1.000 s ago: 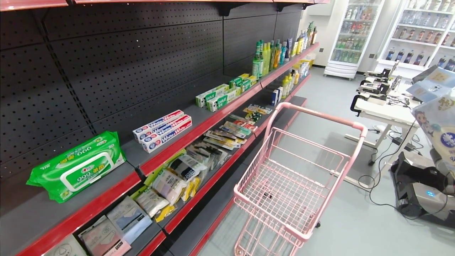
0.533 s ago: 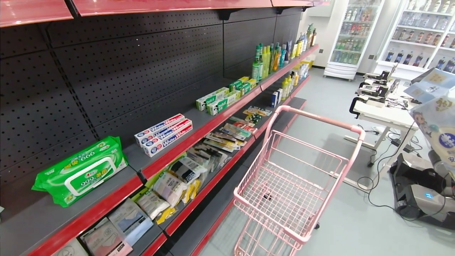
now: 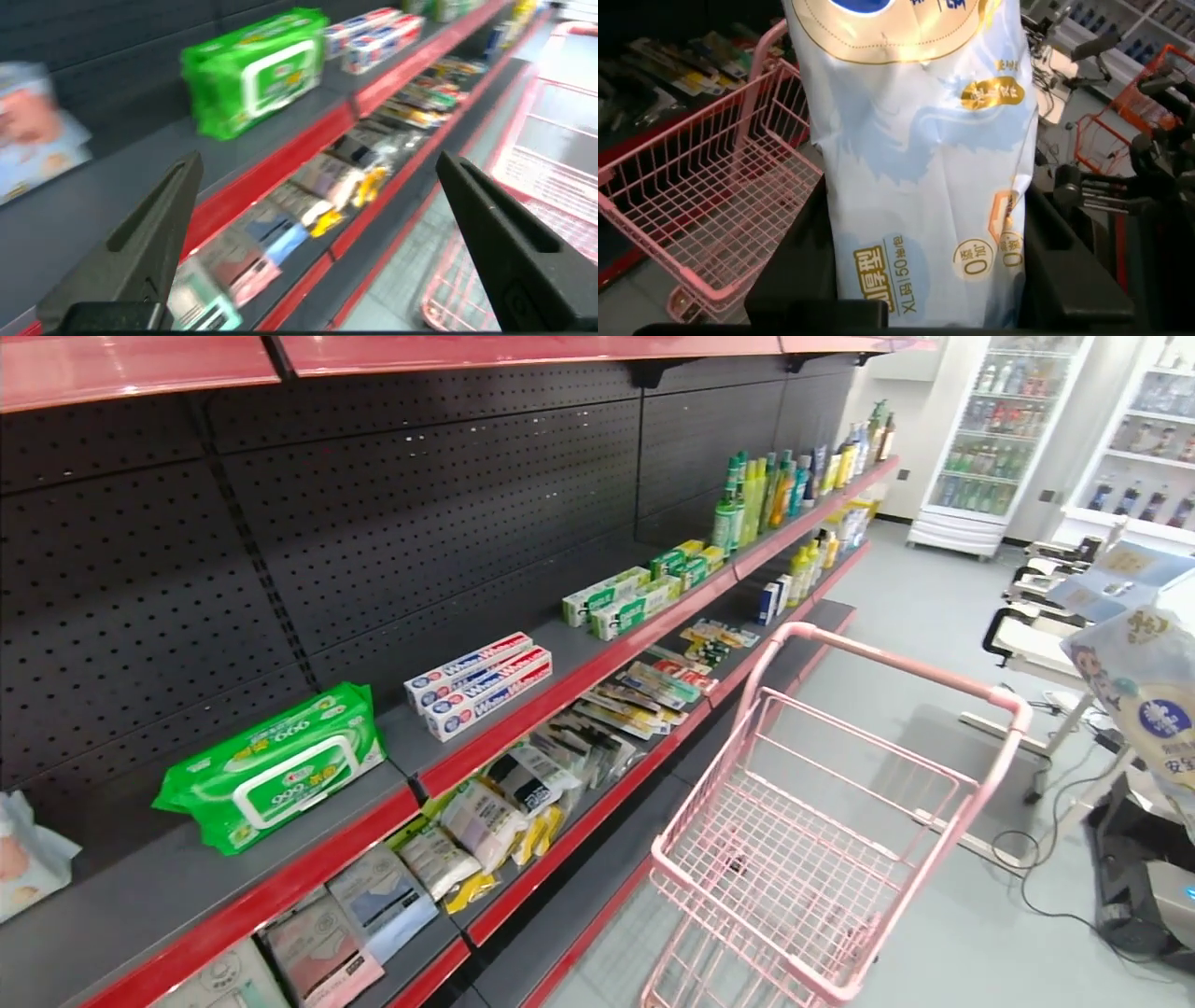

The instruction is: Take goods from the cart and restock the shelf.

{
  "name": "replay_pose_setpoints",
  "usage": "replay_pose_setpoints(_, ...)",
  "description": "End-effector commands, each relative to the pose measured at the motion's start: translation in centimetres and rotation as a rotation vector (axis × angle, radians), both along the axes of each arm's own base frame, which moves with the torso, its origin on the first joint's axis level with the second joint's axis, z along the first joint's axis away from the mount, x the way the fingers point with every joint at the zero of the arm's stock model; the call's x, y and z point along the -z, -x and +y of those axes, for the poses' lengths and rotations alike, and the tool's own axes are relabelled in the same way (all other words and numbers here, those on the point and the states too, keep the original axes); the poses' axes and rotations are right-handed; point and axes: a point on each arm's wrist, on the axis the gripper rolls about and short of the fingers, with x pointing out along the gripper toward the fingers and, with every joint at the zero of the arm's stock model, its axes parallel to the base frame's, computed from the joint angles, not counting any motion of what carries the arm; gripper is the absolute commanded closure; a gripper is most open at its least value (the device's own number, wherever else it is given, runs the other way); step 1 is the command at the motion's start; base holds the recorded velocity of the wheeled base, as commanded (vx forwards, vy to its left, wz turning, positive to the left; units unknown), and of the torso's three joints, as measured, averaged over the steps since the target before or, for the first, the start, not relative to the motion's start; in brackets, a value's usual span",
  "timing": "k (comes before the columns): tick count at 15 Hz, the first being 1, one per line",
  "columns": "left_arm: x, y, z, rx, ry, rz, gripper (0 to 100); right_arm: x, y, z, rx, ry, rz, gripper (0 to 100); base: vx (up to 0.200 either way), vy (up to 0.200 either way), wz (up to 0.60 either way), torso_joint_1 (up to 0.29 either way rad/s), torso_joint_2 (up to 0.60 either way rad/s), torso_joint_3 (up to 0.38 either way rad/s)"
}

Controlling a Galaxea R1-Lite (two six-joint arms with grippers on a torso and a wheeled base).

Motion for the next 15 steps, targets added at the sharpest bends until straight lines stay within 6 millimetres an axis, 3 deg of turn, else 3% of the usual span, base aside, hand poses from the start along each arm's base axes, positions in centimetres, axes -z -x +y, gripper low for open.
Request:
replay_pose_setpoints(1,-0.01,-0.01,0.00,0.000,-0.002,0.000,0,0.11,-0.08,0.00,-0.001,0.000,0.006,100,0.000,0.000,0.60,0.017,0.01,0.007)
replay_pose_setpoints(15,-0.01,-0.01,0.00,0.000,-0.002,0.000,0,0.14,-0.19,0.10,-0.041,0.019,0.016,100,0.000,0.000,0.60,0.001,0.00,0.002)
